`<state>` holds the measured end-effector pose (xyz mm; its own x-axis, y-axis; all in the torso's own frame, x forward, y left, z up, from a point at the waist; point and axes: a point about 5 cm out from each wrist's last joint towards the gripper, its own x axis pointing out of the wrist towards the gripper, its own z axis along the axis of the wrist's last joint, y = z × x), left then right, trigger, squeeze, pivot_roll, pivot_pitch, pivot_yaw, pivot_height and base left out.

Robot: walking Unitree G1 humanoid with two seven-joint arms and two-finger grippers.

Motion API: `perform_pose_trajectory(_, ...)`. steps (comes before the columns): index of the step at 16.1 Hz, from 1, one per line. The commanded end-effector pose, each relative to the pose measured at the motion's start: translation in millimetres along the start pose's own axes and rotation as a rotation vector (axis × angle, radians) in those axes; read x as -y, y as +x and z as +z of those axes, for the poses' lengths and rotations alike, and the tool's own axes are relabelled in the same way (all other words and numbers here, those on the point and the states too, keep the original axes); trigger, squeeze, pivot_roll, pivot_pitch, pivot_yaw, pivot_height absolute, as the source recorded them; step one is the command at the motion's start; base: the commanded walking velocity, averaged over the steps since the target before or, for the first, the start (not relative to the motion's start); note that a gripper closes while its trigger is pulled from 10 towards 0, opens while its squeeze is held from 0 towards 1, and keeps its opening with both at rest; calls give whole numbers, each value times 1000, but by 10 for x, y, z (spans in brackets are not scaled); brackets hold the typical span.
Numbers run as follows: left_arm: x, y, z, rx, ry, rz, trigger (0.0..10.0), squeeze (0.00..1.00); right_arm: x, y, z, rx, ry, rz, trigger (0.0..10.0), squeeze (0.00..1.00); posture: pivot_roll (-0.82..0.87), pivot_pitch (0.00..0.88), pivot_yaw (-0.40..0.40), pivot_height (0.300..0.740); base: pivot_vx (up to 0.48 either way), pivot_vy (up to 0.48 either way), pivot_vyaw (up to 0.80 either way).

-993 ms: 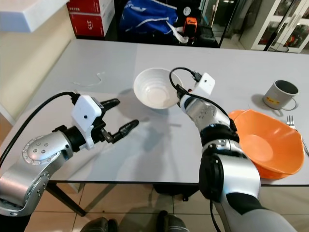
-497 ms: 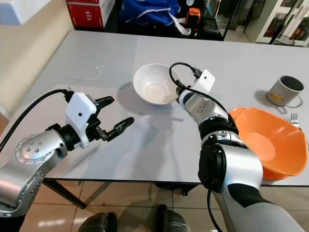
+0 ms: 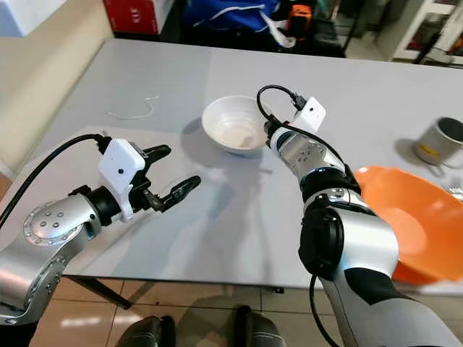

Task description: Setting the table

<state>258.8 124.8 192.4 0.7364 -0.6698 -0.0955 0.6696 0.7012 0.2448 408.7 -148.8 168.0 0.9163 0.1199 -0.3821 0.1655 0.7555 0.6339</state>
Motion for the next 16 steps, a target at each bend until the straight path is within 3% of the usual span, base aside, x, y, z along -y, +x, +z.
perform_pose_trajectory(1,-5,-4,52,13,18,2,10000,0,-100,-16,112,9,1,22,10000,1000,76,130,-59,740,0,0,0)
perform_pose_trajectory(4,-23,-1,52,13,21,5,10000,0,-110,-40,187,-5,-14,21,10000,1000,70,120,-62,740,0,0,0)
perform_pose_trajectory(5,-27,-6,54,15,19,11,10000,0,-72,-64,246,-12,-12,12,10000,627,70,117,-62,740,0,0,0)
perform_pose_trajectory(6,-27,-6,54,15,19,11,10000,0,-72,-64,246,-12,-12,12,10000,627,70,117,-62,740,0,0,0)
perform_pose_trajectory(7,-22,-7,56,20,5,12,10000,0,-21,-99,315,-15,5,16,10000,0,62,112,-55,740,0,0,0)
perform_pose_trajectory(11,32,40,64,36,-5,-22,10000,0,110,-345,501,-30,-17,67,10000,0,40,88,-34,740,0,0,0)
perform_pose_trajectory(15,18,57,103,64,-10,-16,10000,0,59,-633,595,-20,-5,181,10000,0,38,66,-33,740,0,0,0)
perform_pose_trajectory(16,-9,37,118,68,-1,8,10000,0,61,-769,560,-47,-13,216,10000,0,40,62,-36,740,0,0,0)
